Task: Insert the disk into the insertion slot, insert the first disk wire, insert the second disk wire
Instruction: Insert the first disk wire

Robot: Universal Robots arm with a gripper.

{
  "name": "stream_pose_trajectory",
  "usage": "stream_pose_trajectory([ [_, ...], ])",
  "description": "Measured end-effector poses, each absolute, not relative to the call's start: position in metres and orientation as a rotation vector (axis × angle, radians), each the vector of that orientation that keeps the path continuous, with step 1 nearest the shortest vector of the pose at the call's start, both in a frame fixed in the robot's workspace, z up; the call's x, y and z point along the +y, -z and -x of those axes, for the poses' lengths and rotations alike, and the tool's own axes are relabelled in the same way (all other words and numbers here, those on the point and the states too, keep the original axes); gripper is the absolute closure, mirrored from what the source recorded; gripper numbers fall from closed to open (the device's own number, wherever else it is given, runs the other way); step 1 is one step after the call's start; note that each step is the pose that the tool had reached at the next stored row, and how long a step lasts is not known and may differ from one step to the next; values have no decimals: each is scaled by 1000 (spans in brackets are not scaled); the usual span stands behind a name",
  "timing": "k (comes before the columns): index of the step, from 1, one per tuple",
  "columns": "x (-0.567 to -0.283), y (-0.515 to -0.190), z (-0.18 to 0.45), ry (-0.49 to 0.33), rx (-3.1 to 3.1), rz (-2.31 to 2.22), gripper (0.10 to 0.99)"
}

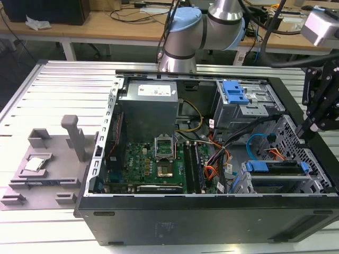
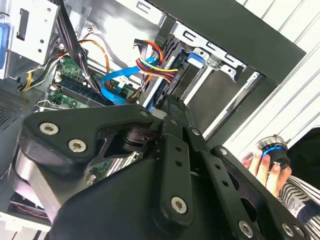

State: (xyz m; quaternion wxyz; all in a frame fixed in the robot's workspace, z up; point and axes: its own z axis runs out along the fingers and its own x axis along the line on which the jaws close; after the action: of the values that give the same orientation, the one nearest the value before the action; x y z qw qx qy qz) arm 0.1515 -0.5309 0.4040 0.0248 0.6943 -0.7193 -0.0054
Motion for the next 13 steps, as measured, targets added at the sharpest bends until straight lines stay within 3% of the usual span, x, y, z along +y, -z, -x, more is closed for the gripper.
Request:
stream_pose_trajectory([
  [13,-531,-411,-152,17,-2225,-2148,980],
])
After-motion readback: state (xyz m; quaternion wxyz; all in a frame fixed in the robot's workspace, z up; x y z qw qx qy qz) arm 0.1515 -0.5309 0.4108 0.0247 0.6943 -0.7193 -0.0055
